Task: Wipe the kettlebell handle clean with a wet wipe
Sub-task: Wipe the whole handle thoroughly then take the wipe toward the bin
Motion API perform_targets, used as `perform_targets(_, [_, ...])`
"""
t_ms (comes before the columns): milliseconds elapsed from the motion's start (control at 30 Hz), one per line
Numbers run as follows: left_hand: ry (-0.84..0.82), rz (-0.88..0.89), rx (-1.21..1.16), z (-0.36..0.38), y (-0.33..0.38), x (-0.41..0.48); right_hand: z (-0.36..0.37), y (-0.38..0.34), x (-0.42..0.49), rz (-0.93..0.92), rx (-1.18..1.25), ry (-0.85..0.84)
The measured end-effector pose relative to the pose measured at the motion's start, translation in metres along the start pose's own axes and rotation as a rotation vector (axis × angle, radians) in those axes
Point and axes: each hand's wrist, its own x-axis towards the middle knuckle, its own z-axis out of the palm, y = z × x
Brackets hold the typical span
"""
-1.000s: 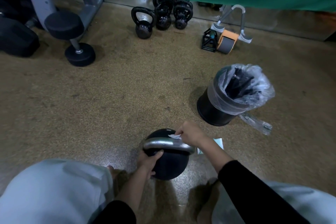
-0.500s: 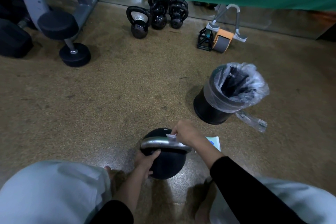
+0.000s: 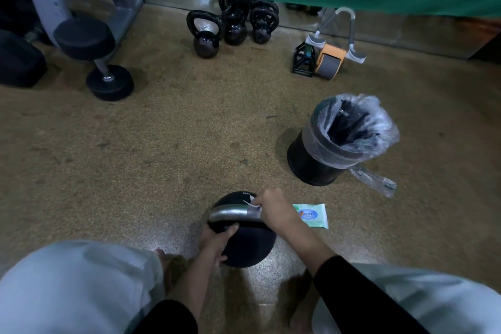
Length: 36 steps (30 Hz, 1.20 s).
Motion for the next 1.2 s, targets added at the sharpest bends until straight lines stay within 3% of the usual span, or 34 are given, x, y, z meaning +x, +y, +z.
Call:
perform_targets(467, [0.033,-0.005,0.002,0.002,0.003,-0.002,0.016,-0.001,-0.032,-0.097,0.01,0.149])
perform_targets(700, [0.039,-0.013,-0.001,0.002,0.002,-0.003,0.017,0.006,-0.023,-0.017,-0.015,0.199])
perform_targets(833, [0.038,-0.011,0.018,0.002,0.003,-0.004,0.028,0.003,-0.043,-0.156,-0.066,0.242])
perform_targets(900, [0.041,-0.001,0.035,0.002,0.003,-0.005,0.03,0.013,-0.046,-0.135,-0.019,0.293])
perform_targets(1033, [0.052,0.008,0.042,0.001,0.004,-0.007,0.027,0.012,-0.033,-0.08,-0.041,0.234])
perform_targets(1200, [0.061,-0.014,0.057,0.004,0.007,-0.01,0.044,0.001,-0.047,-0.168,0.048,0.288])
